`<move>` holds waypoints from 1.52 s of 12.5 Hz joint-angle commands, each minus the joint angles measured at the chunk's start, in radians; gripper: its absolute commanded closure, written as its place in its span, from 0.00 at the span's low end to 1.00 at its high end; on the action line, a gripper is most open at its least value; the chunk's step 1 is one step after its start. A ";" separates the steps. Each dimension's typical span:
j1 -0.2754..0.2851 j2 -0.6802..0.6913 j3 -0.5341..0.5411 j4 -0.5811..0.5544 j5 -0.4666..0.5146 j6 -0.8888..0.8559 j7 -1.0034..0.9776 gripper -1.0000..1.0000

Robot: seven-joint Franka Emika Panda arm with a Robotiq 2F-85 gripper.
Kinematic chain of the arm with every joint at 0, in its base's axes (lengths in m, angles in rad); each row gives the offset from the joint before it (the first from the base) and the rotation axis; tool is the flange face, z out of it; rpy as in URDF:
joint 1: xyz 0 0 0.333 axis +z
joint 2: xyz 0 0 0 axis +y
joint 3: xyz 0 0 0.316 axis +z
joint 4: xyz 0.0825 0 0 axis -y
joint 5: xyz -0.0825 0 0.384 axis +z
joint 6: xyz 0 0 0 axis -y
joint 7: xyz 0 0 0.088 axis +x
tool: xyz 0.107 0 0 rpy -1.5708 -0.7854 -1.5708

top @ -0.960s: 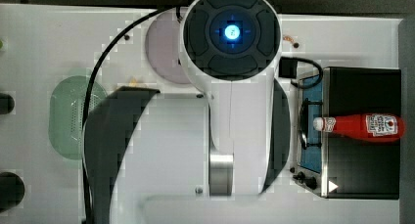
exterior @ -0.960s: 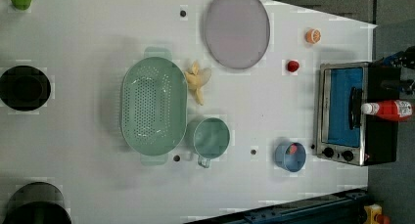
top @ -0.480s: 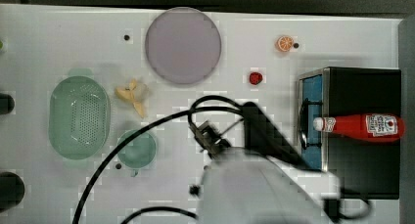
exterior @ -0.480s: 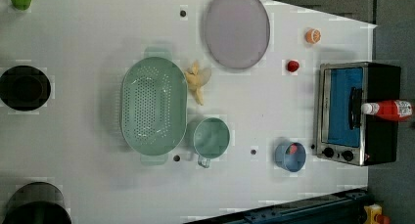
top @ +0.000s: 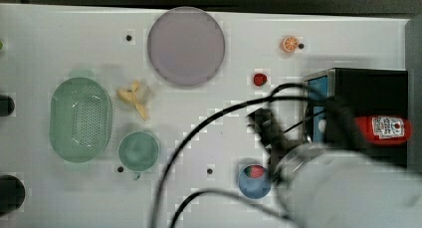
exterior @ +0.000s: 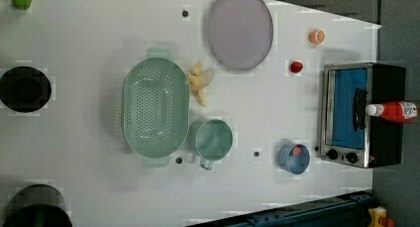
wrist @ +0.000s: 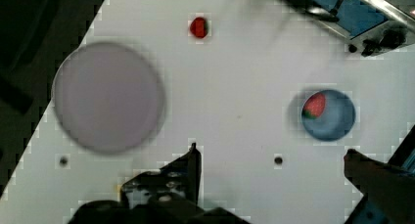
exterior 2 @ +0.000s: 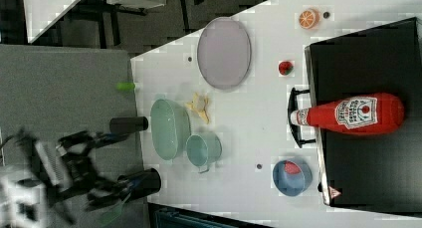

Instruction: Pick Ketchup from oven and place it on table.

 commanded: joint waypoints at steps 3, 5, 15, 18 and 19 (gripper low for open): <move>-0.063 0.152 -0.202 -0.026 -0.019 0.220 0.012 0.00; -0.065 0.222 -0.267 -0.023 -0.019 0.297 0.012 0.00; -0.092 0.581 -0.446 0.077 0.042 0.480 0.012 0.00; -0.117 0.648 -0.447 0.077 0.161 0.485 0.011 0.00; -0.120 0.665 -0.447 0.077 0.166 0.502 0.010 0.00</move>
